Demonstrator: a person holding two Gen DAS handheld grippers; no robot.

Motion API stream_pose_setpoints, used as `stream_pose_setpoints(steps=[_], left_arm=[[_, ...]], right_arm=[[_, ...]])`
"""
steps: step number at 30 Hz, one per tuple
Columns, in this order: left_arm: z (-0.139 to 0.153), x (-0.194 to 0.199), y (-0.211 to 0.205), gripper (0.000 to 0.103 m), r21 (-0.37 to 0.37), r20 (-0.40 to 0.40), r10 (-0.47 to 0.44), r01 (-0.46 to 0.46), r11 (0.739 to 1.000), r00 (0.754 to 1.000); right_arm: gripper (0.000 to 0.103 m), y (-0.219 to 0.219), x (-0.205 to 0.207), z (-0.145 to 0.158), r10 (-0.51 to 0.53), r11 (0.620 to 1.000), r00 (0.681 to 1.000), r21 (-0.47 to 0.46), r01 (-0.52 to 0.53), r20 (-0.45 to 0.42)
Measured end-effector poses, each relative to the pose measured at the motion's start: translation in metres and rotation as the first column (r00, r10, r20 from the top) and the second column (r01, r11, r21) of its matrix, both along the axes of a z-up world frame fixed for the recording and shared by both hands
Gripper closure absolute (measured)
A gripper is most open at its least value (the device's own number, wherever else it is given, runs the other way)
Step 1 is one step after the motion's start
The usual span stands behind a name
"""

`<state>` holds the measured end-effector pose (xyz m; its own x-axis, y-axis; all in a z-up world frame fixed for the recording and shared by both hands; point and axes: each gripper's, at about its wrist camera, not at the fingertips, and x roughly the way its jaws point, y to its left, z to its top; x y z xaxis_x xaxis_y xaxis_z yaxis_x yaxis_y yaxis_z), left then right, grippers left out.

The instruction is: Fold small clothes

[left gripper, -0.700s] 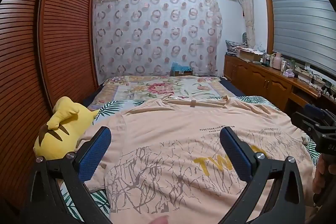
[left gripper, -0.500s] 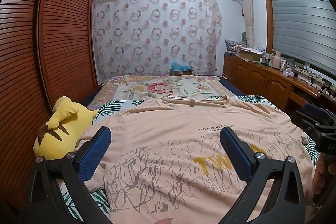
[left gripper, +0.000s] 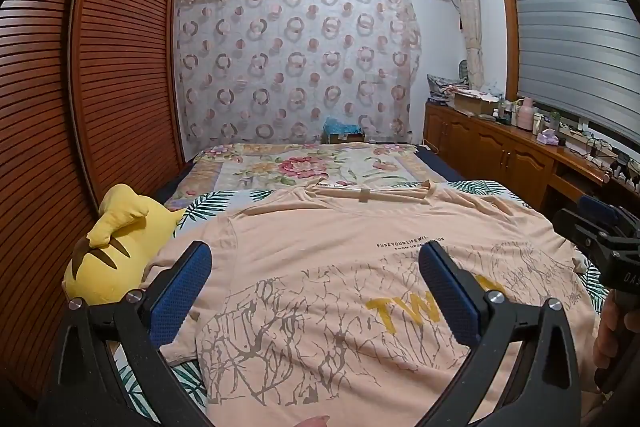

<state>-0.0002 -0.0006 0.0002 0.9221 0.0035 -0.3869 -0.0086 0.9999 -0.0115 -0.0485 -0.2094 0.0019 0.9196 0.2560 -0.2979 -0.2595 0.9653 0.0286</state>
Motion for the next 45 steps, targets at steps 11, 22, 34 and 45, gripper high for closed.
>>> stream_pose_setpoints(steps=[11, 22, 34, 45], left_arm=[[0.0, 0.0, 0.0, 0.0, 0.0, 0.0, 0.0, 0.0, 1.0, 1.0], [-0.002, -0.001, -0.006, 0.0, 0.0, 0.003, -0.001, 0.001, 1.0, 1.0], [0.009, 0.004, -0.018, 0.0, 0.002, 0.004, -0.001, 0.001, 1.0, 1.0], [0.015, 0.001, -0.024, 0.0, -0.001, 0.005, -0.001, 0.001, 1.0, 1.0]], right_arm=[[0.0, 0.0, -0.001, -0.001, -0.001, 1.0, 1.0, 0.0, 0.001, 0.002], [0.0, 0.0, -0.001, -0.001, 0.0, 1.0, 1.0, 0.001, 0.0, 0.002], [0.0, 0.0, -0.001, -0.001, -0.002, 1.0, 1.0, 0.004, 0.002, 0.002], [0.0, 0.0, 0.0, 0.002, 0.0, 1.0, 1.0, 0.009, 0.0, -0.001]])
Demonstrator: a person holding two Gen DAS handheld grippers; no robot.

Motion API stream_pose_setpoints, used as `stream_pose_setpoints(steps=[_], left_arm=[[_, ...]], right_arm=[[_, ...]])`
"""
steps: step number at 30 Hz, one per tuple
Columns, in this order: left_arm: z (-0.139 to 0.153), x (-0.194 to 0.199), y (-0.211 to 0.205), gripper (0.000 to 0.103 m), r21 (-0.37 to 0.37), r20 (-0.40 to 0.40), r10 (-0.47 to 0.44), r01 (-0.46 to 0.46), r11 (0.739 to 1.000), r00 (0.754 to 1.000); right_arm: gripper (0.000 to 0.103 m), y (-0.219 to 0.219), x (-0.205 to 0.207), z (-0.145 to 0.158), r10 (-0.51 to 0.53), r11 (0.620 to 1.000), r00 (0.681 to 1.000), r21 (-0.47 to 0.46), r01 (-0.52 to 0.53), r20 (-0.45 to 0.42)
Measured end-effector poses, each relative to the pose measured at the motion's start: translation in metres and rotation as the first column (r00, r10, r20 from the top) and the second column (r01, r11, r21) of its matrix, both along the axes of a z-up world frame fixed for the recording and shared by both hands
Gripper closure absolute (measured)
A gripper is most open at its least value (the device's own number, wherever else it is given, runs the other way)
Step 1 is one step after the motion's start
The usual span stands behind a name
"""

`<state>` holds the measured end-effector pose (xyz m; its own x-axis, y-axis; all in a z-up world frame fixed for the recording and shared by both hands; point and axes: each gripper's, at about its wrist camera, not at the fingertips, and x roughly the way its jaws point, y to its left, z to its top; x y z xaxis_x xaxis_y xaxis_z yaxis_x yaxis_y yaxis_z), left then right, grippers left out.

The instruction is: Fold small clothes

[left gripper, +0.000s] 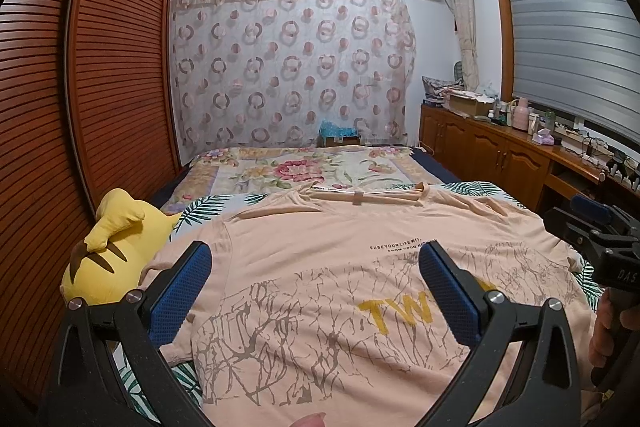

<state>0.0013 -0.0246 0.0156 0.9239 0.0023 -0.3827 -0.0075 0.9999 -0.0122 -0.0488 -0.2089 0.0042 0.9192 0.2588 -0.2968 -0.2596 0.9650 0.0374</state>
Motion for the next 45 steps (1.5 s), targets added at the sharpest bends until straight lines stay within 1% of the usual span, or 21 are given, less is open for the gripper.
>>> stream_pose_setpoints(steps=[2, 3, 15, 16, 18, 20, 23, 24, 26, 27, 29, 31, 34, 37, 38, 40, 41, 43, 45], left_arm=[[-0.004, 0.0, 0.005, 0.0, 0.001, 0.001, -0.001, 0.001, 1.0, 1.0], [-0.001, 0.0, 0.0, 0.0, 0.002, 0.001, 0.0, 0.0, 1.0, 1.0], [-0.004, 0.0, 0.004, 0.0, 0.003, 0.002, -0.001, 0.001, 1.0, 1.0], [-0.002, 0.0, 0.002, 0.0, 0.003, 0.003, 0.0, 0.0, 1.0, 1.0], [0.009, -0.005, -0.01, 0.0, 0.003, 0.003, -0.001, 0.001, 1.0, 1.0], [0.005, -0.005, -0.004, 0.0, 0.004, 0.002, 0.0, 0.0, 1.0, 1.0], [0.009, -0.006, -0.01, 0.0, 0.002, 0.003, -0.002, 0.002, 1.0, 1.0], [0.004, -0.005, -0.004, 0.0, 0.004, 0.003, -0.001, 0.001, 1.0, 1.0], [0.004, -0.005, -0.005, 0.0, 0.006, 0.002, 0.0, 0.0, 1.0, 1.0], [0.005, -0.008, -0.007, 0.0, 0.006, 0.001, -0.002, 0.002, 1.0, 1.0], [0.013, -0.013, -0.03, 0.0, -0.001, -0.01, -0.009, 0.009, 1.0, 1.0], [0.013, -0.012, -0.03, 0.0, 0.0, -0.021, -0.01, 0.01, 1.0, 1.0], [0.01, -0.01, -0.027, 0.0, 0.002, -0.038, -0.004, 0.005, 1.0, 0.999], [0.005, -0.007, -0.013, 0.0, -0.003, -0.054, 0.006, -0.006, 1.0, 0.999], [-0.002, -0.005, -0.003, 0.0, -0.008, -0.064, 0.005, -0.006, 1.0, 0.998], [-0.006, -0.002, 0.003, 0.0, -0.004, -0.092, 0.003, -0.003, 1.0, 0.996], [-0.014, -0.002, 0.016, 0.0, 0.001, -0.104, 0.008, -0.008, 1.0, 0.995], [-0.02, 0.0, 0.026, 0.0, 0.012, -0.124, 0.027, -0.025, 1.0, 0.992], [-0.026, 0.001, 0.037, 0.0, 0.006, -0.137, 0.043, -0.042, 0.999, 0.99]], right_arm=[[0.0, 0.0, 0.0, 0.0, 0.001, 1.0, 1.0, 0.004, -0.001, 0.001], [0.0, -0.001, -0.001, 0.0, 0.002, 1.0, 1.0, 0.004, -0.002, 0.001], [0.0, -0.004, 0.002, 0.0, 0.009, 1.0, 1.0, 0.009, -0.009, 0.006], [0.0, -0.004, 0.002, -0.001, 0.009, 1.0, 1.0, 0.009, -0.009, 0.005], [0.0, -0.004, 0.002, -0.001, 0.009, 1.0, 1.0, 0.009, -0.009, 0.005], [0.0, -0.004, 0.003, -0.001, 0.011, 1.0, 1.0, 0.009, -0.011, 0.005], [0.0, -0.004, 0.005, 0.0, 0.015, 1.0, 1.0, 0.011, -0.015, 0.005], [0.0, -0.003, 0.005, -0.001, 0.019, 1.0, 1.0, 0.01, -0.019, 0.005], [0.0, 0.0, 0.007, -0.002, 0.027, 1.0, 1.0, 0.0, -0.027, 0.007], [0.0, 0.001, 0.008, -0.003, 0.032, 0.999, 0.999, -0.006, -0.032, 0.007], [0.0, 0.003, 0.009, -0.005, 0.045, 0.999, 0.999, -0.011, -0.045, 0.002], [0.0, 0.005, 0.011, -0.007, 0.063, 0.998, 0.998, -0.011, -0.063, -0.005], [0.0, 0.008, 0.017, -0.009, 0.082, 0.996, 0.996, -0.016, -0.083, -0.018], [0.0, 0.011, 0.023, -0.009, 0.109, 0.994, 0.993, -0.022, -0.11, -0.032], [0.0, 0.012, 0.027, -0.009, 0.117, 0.993, 0.992, -0.025, -0.118, -0.039], [0.0, 0.012, 0.034, -0.008, 0.139, 0.989, 0.989, -0.037, -0.141, -0.055], [0.0, 0.013, 0.037, -0.007, 0.147, 0.988, 0.987, -0.046, -0.15, -0.058], [0.0, 0.015, 0.044, -0.005, 0.167, 0.983, 0.984, -0.064, -0.171, -0.065], [0.0, 0.017, 0.051, -0.003, 0.184, 0.979, 0.98, -0.073, -0.19, -0.078]])
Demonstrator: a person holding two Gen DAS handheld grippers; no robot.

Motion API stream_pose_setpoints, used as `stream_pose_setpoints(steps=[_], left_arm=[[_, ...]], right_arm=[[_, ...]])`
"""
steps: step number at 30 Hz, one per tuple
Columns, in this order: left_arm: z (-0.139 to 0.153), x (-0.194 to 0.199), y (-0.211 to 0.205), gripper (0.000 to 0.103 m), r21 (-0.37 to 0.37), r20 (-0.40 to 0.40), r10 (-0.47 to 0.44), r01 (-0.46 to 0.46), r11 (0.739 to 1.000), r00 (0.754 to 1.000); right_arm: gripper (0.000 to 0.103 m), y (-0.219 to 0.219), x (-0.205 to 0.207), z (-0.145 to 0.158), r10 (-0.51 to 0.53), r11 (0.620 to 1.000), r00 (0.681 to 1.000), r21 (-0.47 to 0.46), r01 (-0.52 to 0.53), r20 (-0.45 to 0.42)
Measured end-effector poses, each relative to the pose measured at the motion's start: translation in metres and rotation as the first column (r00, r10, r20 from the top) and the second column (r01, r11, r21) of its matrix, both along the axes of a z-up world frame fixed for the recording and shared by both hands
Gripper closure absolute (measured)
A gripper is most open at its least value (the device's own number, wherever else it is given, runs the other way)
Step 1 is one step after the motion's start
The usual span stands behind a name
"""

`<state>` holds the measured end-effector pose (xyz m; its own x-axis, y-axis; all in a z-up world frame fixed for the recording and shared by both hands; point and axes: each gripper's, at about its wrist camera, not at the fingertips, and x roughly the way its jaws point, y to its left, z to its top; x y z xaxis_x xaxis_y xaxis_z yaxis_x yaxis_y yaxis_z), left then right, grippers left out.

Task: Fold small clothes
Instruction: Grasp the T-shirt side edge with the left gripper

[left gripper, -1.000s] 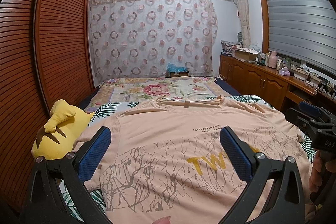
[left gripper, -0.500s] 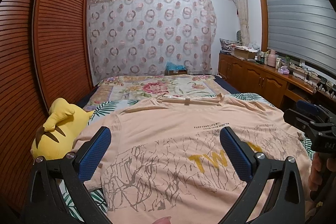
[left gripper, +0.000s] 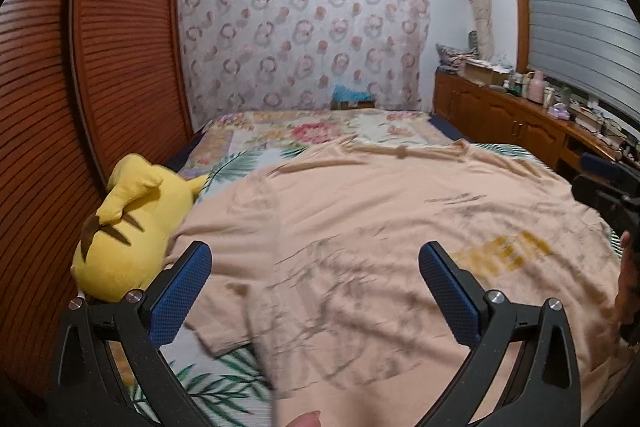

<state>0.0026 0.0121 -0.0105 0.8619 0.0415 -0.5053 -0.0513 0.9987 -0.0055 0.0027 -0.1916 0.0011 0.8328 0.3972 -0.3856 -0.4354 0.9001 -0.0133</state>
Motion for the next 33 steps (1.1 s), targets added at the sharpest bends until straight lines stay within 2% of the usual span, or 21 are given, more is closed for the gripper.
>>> stream_pose_setpoints(steps=[5, 11, 15, 17, 20, 21, 23, 25, 29, 33], left_arm=[[-0.01, 0.004, 0.035, 0.0, -0.029, -0.032, 0.033, -0.034, 0.999, 0.999], [-0.017, 0.009, 0.074, 0.0, -0.019, -0.072, 0.059, -0.06, 0.998, 0.996], [-0.026, 0.017, 0.096, 0.0, -0.005, -0.131, 0.058, -0.059, 0.998, 0.99], [-0.031, 0.021, 0.108, 0.005, -0.021, -0.172, 0.06, -0.065, 0.998, 0.983], [-0.041, 0.032, 0.13, 0.017, -0.094, -0.224, 0.044, -0.067, 0.993, 0.974], [-0.043, 0.035, 0.134, 0.024, -0.107, -0.238, 0.041, -0.068, 0.992, 0.97], [-0.047, 0.041, 0.143, 0.029, -0.13, -0.262, 0.039, -0.075, 0.989, 0.964], [-0.052, 0.048, 0.154, 0.038, -0.173, -0.29, 0.029, -0.082, 0.982, 0.956], [-0.062, 0.056, 0.16, 0.044, -0.205, -0.339, 0.005, -0.079, 0.976, 0.941], [-0.072, 0.058, 0.163, 0.06, -0.258, -0.361, -0.033, -0.066, 0.964, 0.932]], right_arm=[[0.0, 0.004, 0.02, 0.001, 0.041, 0.998, 0.999, -0.039, -0.042, -0.026], [0.0, 0.011, 0.047, -0.001, 0.101, 0.991, 0.99, -0.073, -0.108, -0.096], [0.0, 0.018, 0.069, 0.001, 0.132, 0.983, 0.98, -0.106, -0.149, -0.151], [0.0, 0.02, 0.076, 0.0, 0.151, 0.977, 0.972, -0.121, -0.174, -0.181], [0.0, 0.025, 0.085, 0.004, 0.177, 0.968, 0.961, -0.139, -0.209, -0.211], [0.0, 0.025, 0.089, 0.005, 0.189, 0.964, 0.956, -0.145, -0.224, -0.223], [0.0, 0.024, 0.09, 0.009, 0.204, 0.959, 0.95, -0.146, -0.242, -0.234], [0.0, 0.022, 0.095, 0.012, 0.219, 0.955, 0.944, -0.145, -0.259, -0.248], [0.0, 0.016, 0.103, 0.015, 0.239, 0.949, 0.932, -0.137, -0.284, -0.273], [0.0, 0.006, 0.1, 0.015, 0.253, 0.946, 0.924, -0.129, -0.299, -0.288]])
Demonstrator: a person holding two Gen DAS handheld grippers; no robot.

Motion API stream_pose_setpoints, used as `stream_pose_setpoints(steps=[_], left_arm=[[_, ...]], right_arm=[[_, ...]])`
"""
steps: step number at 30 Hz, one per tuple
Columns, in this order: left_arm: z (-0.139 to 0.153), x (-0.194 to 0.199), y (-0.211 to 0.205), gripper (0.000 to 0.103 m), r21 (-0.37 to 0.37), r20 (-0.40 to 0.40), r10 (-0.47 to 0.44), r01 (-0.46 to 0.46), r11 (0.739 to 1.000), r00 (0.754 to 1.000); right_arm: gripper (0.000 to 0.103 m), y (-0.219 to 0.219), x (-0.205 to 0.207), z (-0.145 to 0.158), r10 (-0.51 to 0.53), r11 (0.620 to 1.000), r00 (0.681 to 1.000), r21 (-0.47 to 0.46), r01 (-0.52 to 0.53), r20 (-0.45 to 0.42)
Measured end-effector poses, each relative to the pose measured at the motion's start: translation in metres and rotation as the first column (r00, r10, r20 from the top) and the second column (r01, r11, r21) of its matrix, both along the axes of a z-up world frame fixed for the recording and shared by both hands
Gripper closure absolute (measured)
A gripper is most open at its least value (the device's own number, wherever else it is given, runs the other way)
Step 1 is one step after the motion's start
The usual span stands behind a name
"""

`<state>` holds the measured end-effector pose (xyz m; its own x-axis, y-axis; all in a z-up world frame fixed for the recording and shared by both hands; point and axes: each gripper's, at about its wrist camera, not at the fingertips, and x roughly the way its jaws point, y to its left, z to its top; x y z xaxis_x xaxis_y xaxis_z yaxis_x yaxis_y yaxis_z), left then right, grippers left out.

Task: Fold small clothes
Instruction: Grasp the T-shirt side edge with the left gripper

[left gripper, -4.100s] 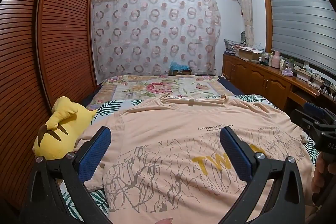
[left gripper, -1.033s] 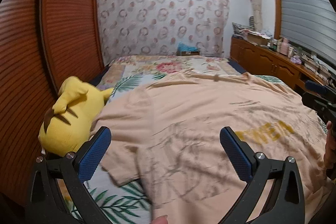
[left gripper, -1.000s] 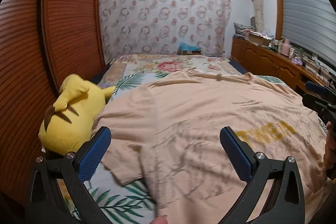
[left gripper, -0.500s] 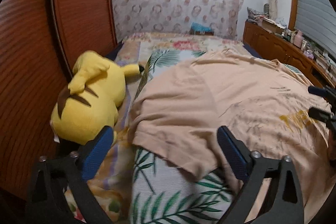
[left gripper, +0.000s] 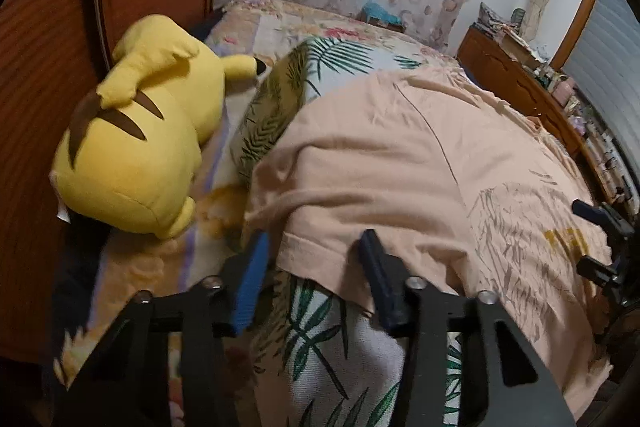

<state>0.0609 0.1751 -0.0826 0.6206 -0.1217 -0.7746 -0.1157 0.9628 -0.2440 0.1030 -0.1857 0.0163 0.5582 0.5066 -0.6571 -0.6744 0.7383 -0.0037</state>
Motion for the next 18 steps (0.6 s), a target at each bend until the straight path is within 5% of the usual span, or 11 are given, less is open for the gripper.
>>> stream_pose_setpoints(steps=[2, 7, 18], left_arm=[[0.0, -0.002, 0.0, 0.071, -0.021, 0.015, -0.012, 0.012, 1.0, 1.0], [0.008, -0.006, -0.005, 0.096, 0.075, 0.034, 0.004, -0.006, 0.997, 0.999], [0.063, -0.004, -0.041, 0.099, 0.104, 0.18, -0.086, 0.068, 0.992, 0.98]], right_arm=[[0.0, -0.004, -0.001, 0.001, 0.0, 1.0, 1.0, -0.001, 0.0, -0.007], [0.0, -0.006, -0.001, 0.001, -0.009, 1.0, 1.0, 0.012, 0.009, -0.001], [0.0, -0.015, -0.005, 0.008, -0.053, 0.996, 0.998, 0.072, 0.051, 0.025]])
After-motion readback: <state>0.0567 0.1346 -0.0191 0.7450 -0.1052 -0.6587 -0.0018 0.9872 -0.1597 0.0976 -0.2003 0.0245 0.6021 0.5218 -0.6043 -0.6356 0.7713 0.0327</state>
